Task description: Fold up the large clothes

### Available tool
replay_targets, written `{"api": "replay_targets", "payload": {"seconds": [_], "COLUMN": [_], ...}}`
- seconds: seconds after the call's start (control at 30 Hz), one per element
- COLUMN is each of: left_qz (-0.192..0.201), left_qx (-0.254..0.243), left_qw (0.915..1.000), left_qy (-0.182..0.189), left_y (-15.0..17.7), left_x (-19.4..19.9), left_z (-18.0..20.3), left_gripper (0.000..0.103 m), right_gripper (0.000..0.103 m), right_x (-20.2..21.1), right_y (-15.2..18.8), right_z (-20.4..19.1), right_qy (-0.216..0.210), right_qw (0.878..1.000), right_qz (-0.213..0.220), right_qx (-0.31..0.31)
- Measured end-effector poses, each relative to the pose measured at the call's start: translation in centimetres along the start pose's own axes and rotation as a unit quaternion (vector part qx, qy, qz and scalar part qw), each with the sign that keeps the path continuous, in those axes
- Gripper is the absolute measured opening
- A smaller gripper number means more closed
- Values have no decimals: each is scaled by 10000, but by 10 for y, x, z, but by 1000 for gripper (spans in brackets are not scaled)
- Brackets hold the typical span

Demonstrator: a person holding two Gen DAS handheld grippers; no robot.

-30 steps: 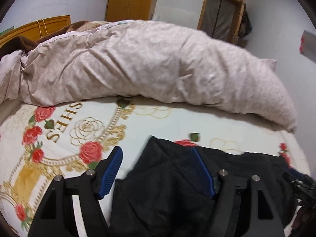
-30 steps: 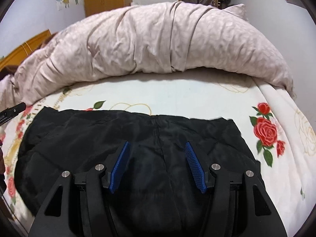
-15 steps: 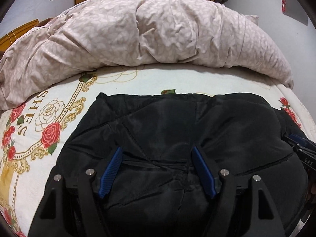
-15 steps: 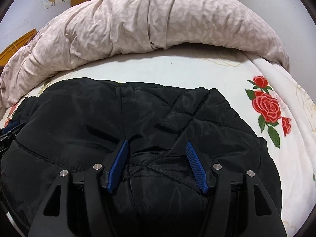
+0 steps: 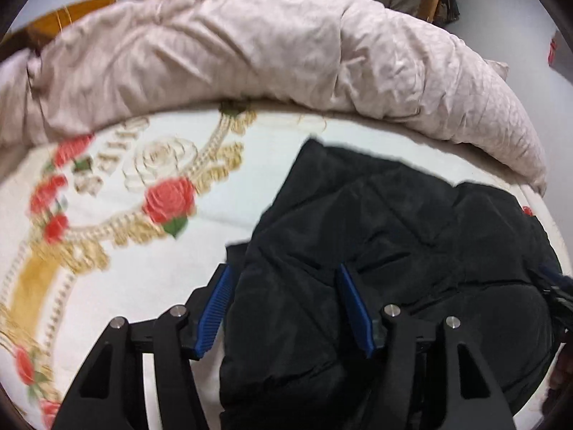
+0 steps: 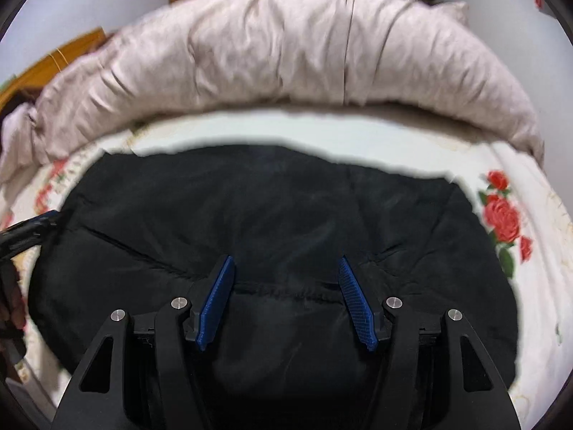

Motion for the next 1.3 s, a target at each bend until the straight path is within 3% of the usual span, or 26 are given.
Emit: {"api": "replay_targets", "payload": {"seconds": [0.2,0.47,0.7,0.87,0.93,1.0,1.3], "left_qz": [-68,271,274,134,-56,-237,-190], "left_qx": [201,-27,109,-74,-129,14,-136], "left_qw": [9997,9995,9994,9995,9998,9995,9996], "left_qy": [151,156,199,283,172,186,167], "left_y": [1,-12,0,4,8,15,19], "left_x": [-5,55,82,65,43,24,1], "left_z": [-1,-4,-7,13,16,15,23], "left_gripper": [64,63,63,61,54,54,56], "right_gripper": [61,61,61,61,61,61,61], "right_x": [-8,61,96,91,78,62,40], "right_y": [-3,-8,23,34,38,42,53], "right_z": [1,12,80,115,125,133,136], "right_qy": [98,-88,382,581,635,715,925], "right_qw": [9998,9992,9969,9943,9934,9926,9920], "right_qz": [-139,305,208,91,-27,-214,-335], "right_qx": [56,-225,-657,-887,-951,-956,-787]}}
Point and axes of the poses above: each gripper's, at about its wrist camera, not at the fingertips, and x roughly against the way its jaws point, z to its right, y to its underside, the point moved 7 cm from there along -x, roughly the way its jaws point, and after that the axes turned 10 degrees about z, right-handed, at the moved point
